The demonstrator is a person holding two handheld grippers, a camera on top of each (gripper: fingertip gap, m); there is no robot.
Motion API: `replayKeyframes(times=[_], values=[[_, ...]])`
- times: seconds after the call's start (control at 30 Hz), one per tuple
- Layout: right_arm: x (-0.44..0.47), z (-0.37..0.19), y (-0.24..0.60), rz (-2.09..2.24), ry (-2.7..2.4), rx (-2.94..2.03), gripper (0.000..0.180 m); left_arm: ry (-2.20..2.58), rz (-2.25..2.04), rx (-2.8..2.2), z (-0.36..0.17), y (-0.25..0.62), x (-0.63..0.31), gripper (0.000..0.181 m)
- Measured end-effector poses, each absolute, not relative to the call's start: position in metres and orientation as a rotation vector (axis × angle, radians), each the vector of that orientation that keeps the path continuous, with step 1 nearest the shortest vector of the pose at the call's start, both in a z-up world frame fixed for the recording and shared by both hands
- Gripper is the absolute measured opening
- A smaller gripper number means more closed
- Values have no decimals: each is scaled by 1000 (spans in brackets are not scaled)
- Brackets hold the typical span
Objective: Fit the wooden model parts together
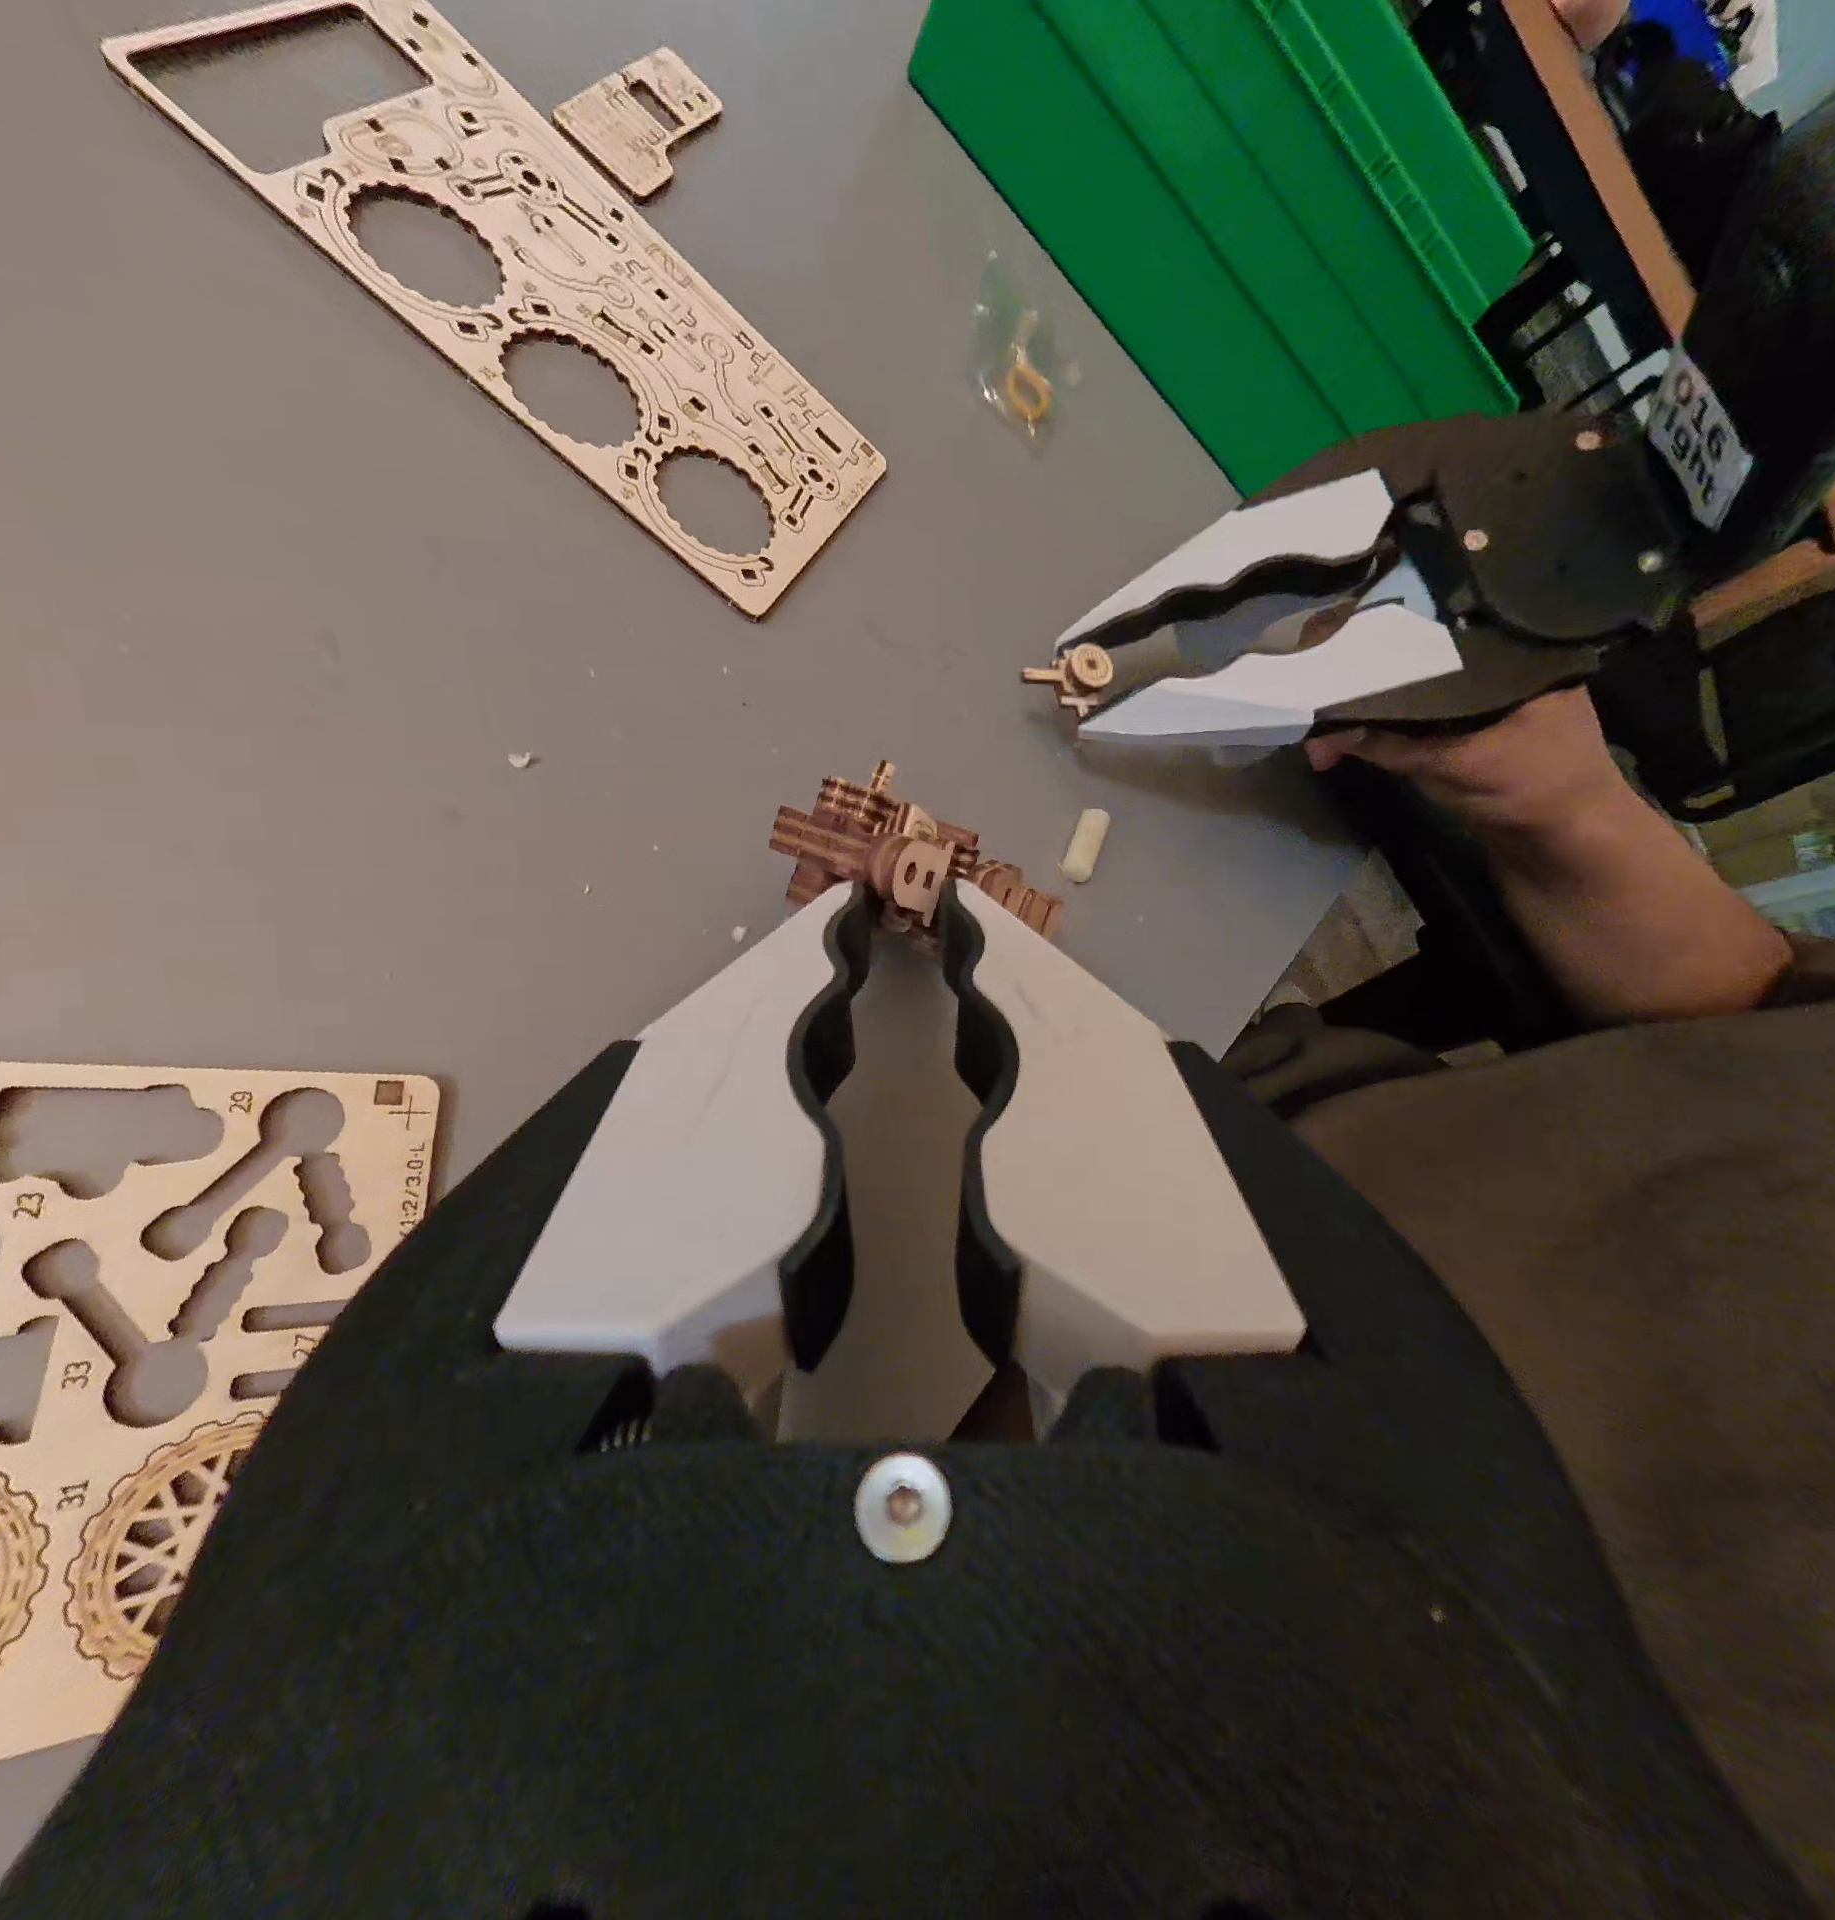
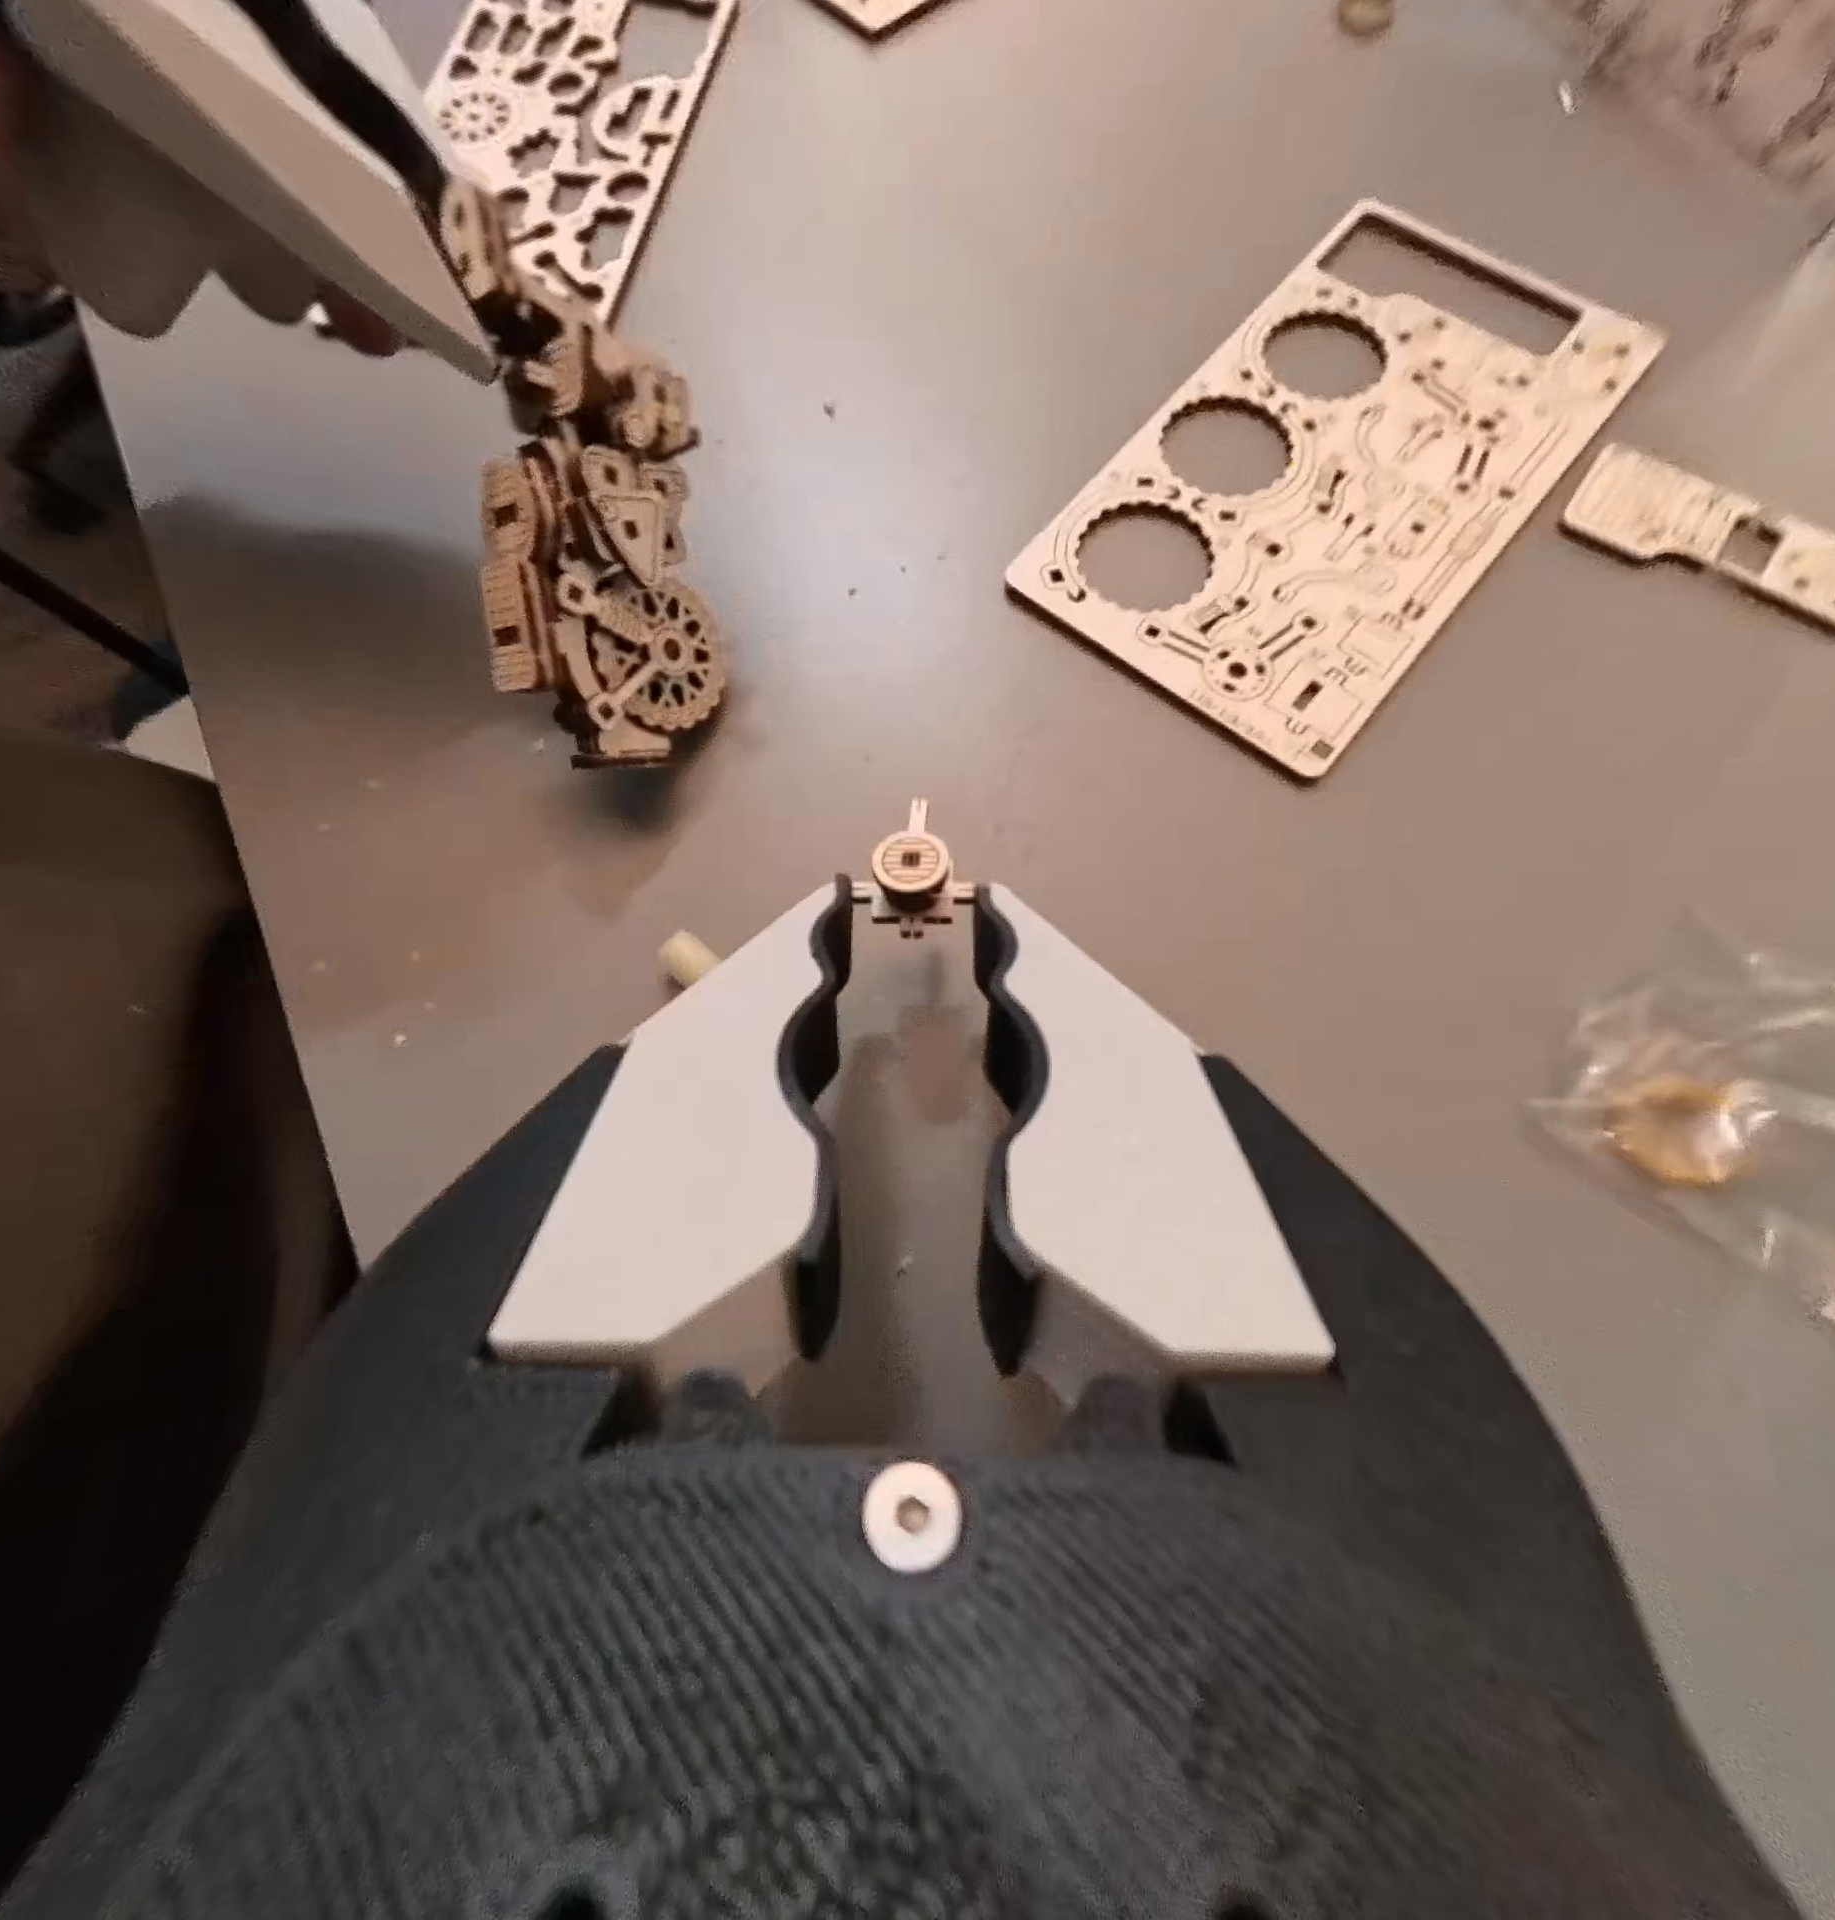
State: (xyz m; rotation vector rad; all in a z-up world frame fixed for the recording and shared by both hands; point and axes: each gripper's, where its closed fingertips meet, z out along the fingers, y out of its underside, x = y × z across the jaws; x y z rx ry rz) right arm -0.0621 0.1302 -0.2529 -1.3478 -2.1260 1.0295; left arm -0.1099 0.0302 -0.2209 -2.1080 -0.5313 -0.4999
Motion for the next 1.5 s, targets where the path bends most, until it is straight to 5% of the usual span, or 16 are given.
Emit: replayKeyframes(times=[0.2,0.47,0.8,0.93,1.03,1.13,1.23,1.5], values=[[-66,-255,136,970,-2106,-1368,45,-522,-499,-2109,-222,32,-107,10],[-72,-210,60,1053,-2046,-1067,50,-597,-521,-2070,-224,35,-109,11],[-84,-252,54,727,-2156,-1100,50,-637,-542,-2023,-221,40,-100,10],[-87,-248,52,725,-2149,-1059,28,-639,-580,-1996,-217,42,-94,11],[-87,-247,53,696,-2150,-1018,27,-624,-594,-1981,-214,43,-92,12],[-87,-244,59,699,-2134,-1004,27,-604,-616,-1935,-206,43,-94,30],[-87,-231,69,802,-2072,-1030,27,-516,-590,-1827,-180,40,-105,49],[-62,-178,47,1802,-1983,-1119,27,-206,-719,-1665,-159,37,-79,54]])
